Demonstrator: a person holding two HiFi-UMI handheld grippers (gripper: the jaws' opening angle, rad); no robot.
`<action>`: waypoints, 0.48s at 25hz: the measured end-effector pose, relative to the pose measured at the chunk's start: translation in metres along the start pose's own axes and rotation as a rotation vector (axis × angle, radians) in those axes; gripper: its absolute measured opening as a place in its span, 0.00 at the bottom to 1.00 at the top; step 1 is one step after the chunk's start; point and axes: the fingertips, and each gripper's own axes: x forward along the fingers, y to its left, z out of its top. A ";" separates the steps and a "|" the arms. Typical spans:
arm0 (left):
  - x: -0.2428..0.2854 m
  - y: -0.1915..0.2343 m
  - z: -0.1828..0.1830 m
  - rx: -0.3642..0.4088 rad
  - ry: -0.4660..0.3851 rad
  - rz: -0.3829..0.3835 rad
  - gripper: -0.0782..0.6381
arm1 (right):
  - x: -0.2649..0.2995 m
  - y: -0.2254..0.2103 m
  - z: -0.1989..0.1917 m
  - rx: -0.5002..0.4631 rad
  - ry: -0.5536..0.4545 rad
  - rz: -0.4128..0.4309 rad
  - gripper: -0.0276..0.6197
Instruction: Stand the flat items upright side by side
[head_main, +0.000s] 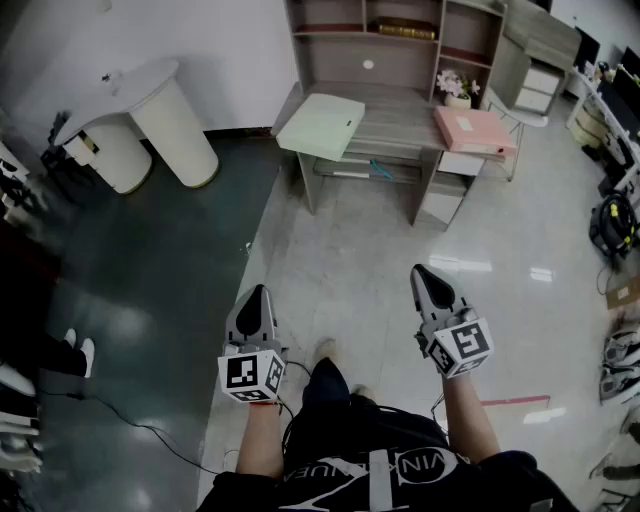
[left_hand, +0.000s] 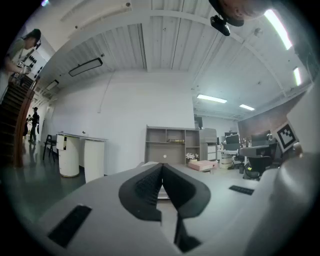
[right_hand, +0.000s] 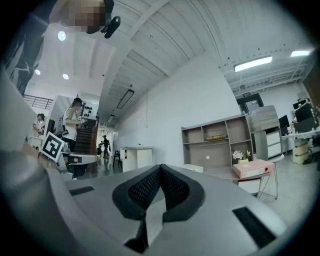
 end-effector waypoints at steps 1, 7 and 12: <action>-0.003 0.000 0.000 -0.001 -0.003 -0.003 0.11 | -0.002 0.003 0.000 -0.003 0.001 0.003 0.06; -0.017 0.001 0.002 -0.003 -0.017 -0.007 0.11 | -0.008 0.018 -0.002 -0.008 -0.003 0.032 0.06; -0.023 0.005 0.006 -0.003 -0.015 -0.009 0.11 | -0.007 0.028 0.000 -0.019 0.002 0.046 0.06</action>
